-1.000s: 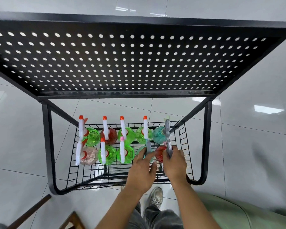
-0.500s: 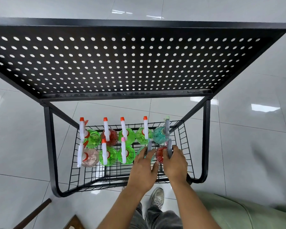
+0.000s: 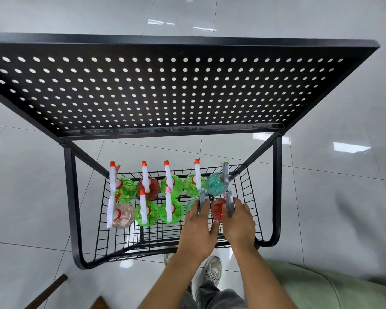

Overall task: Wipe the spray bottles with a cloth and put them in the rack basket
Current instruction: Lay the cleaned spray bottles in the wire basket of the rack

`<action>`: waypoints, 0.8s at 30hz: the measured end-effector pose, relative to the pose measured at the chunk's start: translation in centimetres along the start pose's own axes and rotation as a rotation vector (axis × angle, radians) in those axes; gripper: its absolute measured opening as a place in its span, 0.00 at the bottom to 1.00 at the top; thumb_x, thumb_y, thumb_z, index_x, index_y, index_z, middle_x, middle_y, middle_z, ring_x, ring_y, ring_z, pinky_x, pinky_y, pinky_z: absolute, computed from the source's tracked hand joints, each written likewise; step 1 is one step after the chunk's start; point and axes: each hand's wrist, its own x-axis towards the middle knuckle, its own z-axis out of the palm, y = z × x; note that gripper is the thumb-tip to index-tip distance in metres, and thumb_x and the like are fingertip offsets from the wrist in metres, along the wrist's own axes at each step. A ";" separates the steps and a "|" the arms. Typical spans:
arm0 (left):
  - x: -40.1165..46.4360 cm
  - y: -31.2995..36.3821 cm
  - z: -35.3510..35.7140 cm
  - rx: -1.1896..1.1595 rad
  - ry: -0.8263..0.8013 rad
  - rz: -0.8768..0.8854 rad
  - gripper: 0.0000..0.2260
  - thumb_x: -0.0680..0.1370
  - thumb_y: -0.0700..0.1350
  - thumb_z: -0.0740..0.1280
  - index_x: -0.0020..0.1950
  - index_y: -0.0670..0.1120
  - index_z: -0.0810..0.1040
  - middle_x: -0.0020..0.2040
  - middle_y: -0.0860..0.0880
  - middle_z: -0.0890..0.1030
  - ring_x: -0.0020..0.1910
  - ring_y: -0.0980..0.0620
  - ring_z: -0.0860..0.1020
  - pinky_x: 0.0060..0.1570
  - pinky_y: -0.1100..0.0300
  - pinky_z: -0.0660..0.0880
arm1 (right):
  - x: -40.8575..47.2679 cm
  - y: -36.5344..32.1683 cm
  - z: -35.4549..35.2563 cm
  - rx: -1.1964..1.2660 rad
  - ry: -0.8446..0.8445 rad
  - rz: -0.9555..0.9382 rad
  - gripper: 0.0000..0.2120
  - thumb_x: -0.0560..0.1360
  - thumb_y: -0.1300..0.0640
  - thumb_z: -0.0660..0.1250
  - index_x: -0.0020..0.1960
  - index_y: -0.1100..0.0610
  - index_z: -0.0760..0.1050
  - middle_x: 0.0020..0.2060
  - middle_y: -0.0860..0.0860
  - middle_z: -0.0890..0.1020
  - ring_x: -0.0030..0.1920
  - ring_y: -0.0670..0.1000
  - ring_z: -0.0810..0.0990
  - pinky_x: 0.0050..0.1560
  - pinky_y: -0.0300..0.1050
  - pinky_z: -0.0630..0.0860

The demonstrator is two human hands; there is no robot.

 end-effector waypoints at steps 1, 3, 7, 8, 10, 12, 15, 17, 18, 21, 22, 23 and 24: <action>0.0 0.1 0.0 -0.001 0.003 -0.005 0.31 0.86 0.52 0.64 0.86 0.49 0.57 0.84 0.41 0.59 0.81 0.39 0.63 0.79 0.49 0.64 | 0.0 0.0 0.0 -0.001 0.000 0.000 0.14 0.85 0.48 0.62 0.62 0.58 0.75 0.54 0.56 0.79 0.52 0.57 0.81 0.45 0.48 0.73; -0.1 0.2 0.4 -0.013 0.016 -0.021 0.32 0.85 0.52 0.65 0.87 0.48 0.57 0.83 0.39 0.59 0.79 0.37 0.67 0.76 0.46 0.69 | -0.1 0.1 0.1 0.007 0.004 0.002 0.14 0.85 0.48 0.62 0.62 0.58 0.75 0.55 0.56 0.79 0.53 0.58 0.81 0.44 0.47 0.70; -0.1 0.0 1.0 -0.029 0.034 -0.033 0.34 0.84 0.54 0.63 0.87 0.48 0.56 0.83 0.39 0.58 0.79 0.37 0.68 0.73 0.47 0.73 | -0.1 0.2 0.1 0.025 0.006 0.005 0.15 0.85 0.48 0.63 0.64 0.58 0.74 0.56 0.56 0.79 0.55 0.58 0.81 0.47 0.49 0.72; -0.1 0.0 1.1 -0.024 0.038 -0.027 0.33 0.84 0.53 0.64 0.87 0.49 0.56 0.83 0.40 0.58 0.79 0.38 0.67 0.73 0.47 0.72 | 0.0 0.3 0.2 0.029 0.010 0.005 0.15 0.85 0.48 0.63 0.65 0.58 0.74 0.57 0.56 0.79 0.56 0.59 0.81 0.48 0.49 0.72; -0.3 0.0 1.1 -0.005 0.041 -0.018 0.32 0.85 0.52 0.65 0.87 0.50 0.57 0.84 0.40 0.58 0.80 0.39 0.66 0.75 0.48 0.70 | 0.0 0.4 0.2 0.045 0.020 0.005 0.15 0.85 0.49 0.63 0.65 0.58 0.75 0.56 0.56 0.79 0.56 0.59 0.81 0.47 0.49 0.71; -0.4 0.0 1.0 0.008 0.036 0.000 0.32 0.85 0.50 0.65 0.87 0.50 0.56 0.85 0.40 0.57 0.82 0.39 0.63 0.77 0.48 0.67 | 0.1 0.5 0.3 0.056 0.025 0.008 0.14 0.85 0.50 0.62 0.64 0.58 0.75 0.56 0.57 0.79 0.56 0.60 0.81 0.46 0.49 0.70; -0.6 0.1 0.7 0.022 0.022 0.024 0.32 0.85 0.50 0.65 0.87 0.51 0.55 0.86 0.41 0.55 0.84 0.40 0.60 0.79 0.49 0.64 | 0.0 0.5 0.3 0.062 0.026 0.012 0.13 0.85 0.50 0.62 0.62 0.58 0.75 0.54 0.56 0.79 0.55 0.60 0.81 0.45 0.48 0.69; -0.6 0.0 0.5 0.033 0.014 0.028 0.32 0.85 0.50 0.65 0.87 0.51 0.56 0.87 0.42 0.54 0.84 0.40 0.59 0.80 0.49 0.64 | 0.0 0.5 0.3 0.065 0.027 0.006 0.13 0.85 0.50 0.63 0.62 0.58 0.75 0.54 0.56 0.79 0.54 0.60 0.81 0.44 0.48 0.69; -0.5 0.0 0.5 0.040 0.012 0.030 0.31 0.85 0.50 0.65 0.87 0.51 0.57 0.87 0.42 0.54 0.84 0.40 0.59 0.79 0.49 0.64 | 0.0 0.5 0.3 0.063 0.026 0.005 0.13 0.85 0.49 0.63 0.62 0.57 0.75 0.54 0.56 0.79 0.55 0.59 0.81 0.44 0.47 0.69; -0.5 0.0 0.3 0.046 0.012 0.036 0.31 0.85 0.50 0.65 0.87 0.51 0.57 0.87 0.42 0.54 0.84 0.40 0.60 0.79 0.49 0.65 | 0.0 0.6 0.2 0.074 0.023 0.001 0.14 0.84 0.48 0.64 0.63 0.57 0.75 0.54 0.55 0.79 0.55 0.59 0.81 0.45 0.48 0.70; -0.5 0.1 0.3 0.039 0.016 0.035 0.31 0.85 0.50 0.65 0.87 0.50 0.57 0.87 0.42 0.54 0.83 0.40 0.61 0.78 0.49 0.66 | 0.0 0.6 0.2 0.075 0.023 0.001 0.14 0.84 0.48 0.64 0.64 0.56 0.75 0.55 0.56 0.79 0.55 0.59 0.81 0.45 0.48 0.71; -0.5 0.2 0.3 0.033 0.018 0.030 0.32 0.85 0.50 0.65 0.87 0.50 0.56 0.87 0.42 0.54 0.83 0.40 0.62 0.77 0.49 0.67 | 0.0 0.6 0.2 0.077 0.023 0.002 0.15 0.85 0.48 0.64 0.65 0.56 0.75 0.55 0.56 0.79 0.55 0.59 0.81 0.46 0.48 0.71; -0.6 0.3 0.3 0.030 0.020 0.022 0.32 0.85 0.50 0.65 0.87 0.49 0.55 0.86 0.41 0.53 0.82 0.40 0.63 0.76 0.50 0.68 | 0.0 0.6 0.2 0.080 0.023 0.003 0.15 0.85 0.48 0.64 0.65 0.56 0.75 0.55 0.56 0.79 0.55 0.59 0.81 0.46 0.49 0.72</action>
